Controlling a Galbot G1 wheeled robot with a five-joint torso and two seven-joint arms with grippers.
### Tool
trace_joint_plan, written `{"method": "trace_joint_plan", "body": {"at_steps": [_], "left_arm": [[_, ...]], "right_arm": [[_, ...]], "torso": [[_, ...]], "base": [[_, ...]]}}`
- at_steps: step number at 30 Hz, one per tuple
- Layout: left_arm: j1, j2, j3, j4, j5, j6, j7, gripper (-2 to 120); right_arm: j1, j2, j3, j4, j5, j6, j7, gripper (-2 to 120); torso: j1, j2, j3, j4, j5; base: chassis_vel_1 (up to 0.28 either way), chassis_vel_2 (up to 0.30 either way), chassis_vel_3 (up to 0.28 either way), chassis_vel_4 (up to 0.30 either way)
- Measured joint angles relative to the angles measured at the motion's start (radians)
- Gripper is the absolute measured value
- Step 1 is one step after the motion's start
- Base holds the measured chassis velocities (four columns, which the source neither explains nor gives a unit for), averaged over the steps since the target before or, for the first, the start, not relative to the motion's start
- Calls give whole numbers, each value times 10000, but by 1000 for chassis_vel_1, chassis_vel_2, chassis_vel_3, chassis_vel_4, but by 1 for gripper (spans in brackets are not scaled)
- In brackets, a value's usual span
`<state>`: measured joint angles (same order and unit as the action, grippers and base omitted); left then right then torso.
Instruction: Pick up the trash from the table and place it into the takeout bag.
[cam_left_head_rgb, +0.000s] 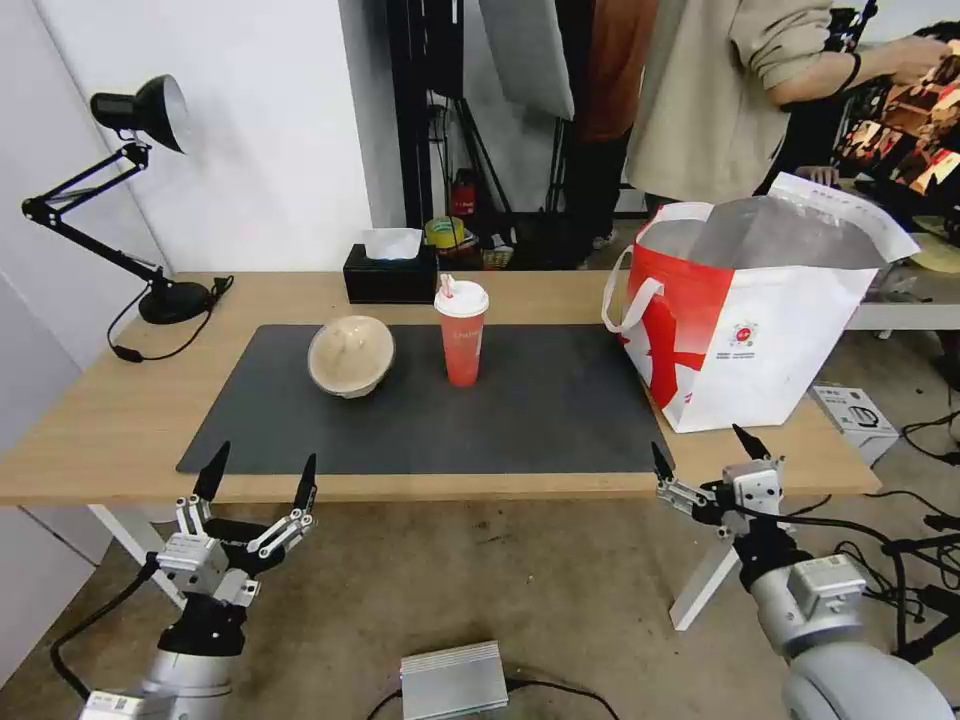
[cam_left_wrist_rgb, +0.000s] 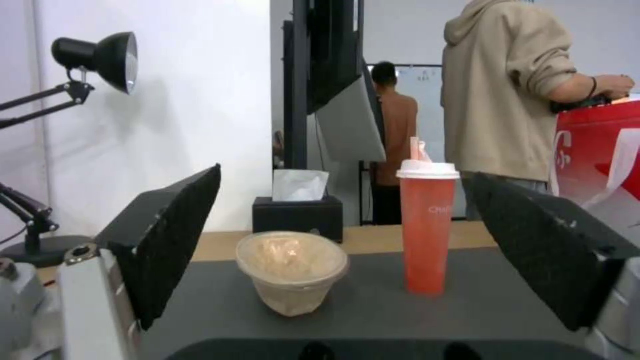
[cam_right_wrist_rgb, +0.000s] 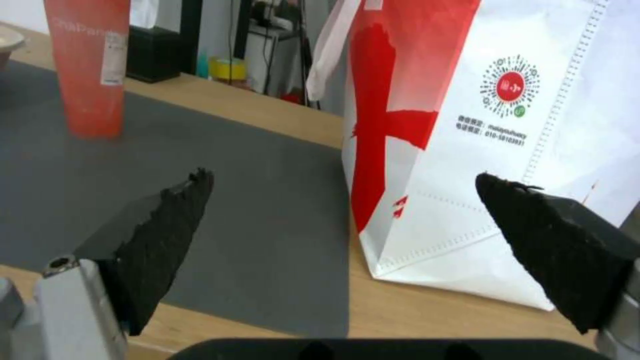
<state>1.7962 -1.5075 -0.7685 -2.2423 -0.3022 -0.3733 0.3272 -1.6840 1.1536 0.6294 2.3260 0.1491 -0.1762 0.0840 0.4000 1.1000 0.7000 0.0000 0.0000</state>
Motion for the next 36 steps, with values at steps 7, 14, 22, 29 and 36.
{"method": "trace_joint_plan", "body": {"at_steps": [7,14,22,29,36], "left_arm": [[-8,93,-62,69,-7,86,1,100],[-20,137,-70,99,-10,86,1,100],[46,146,-142,130,-41,59,6,100],[101,95,-209,237,-55,-54,14,100],[72,-54,-330,249,-70,-58,14,100]], "right_arm": [[18,-14,-3,-44,-6,51,11,100],[24,-80,-17,-18,10,81,29,100],[153,-354,-150,3,113,99,-36,100],[875,-709,-645,-146,510,97,-148,100],[2087,-1196,-1520,-580,866,83,-270,100]], "torso": [[0,0,0,0,0],[0,0,0,0,0],[0,0,0,-1,0],[0,0,0,-1,-1],[0,0,1,0,0]], "base": [[0,0,0,0],[0,0,0,0],[0,0,0,0],[0,0,0,0],[0,0,0,0]]}}
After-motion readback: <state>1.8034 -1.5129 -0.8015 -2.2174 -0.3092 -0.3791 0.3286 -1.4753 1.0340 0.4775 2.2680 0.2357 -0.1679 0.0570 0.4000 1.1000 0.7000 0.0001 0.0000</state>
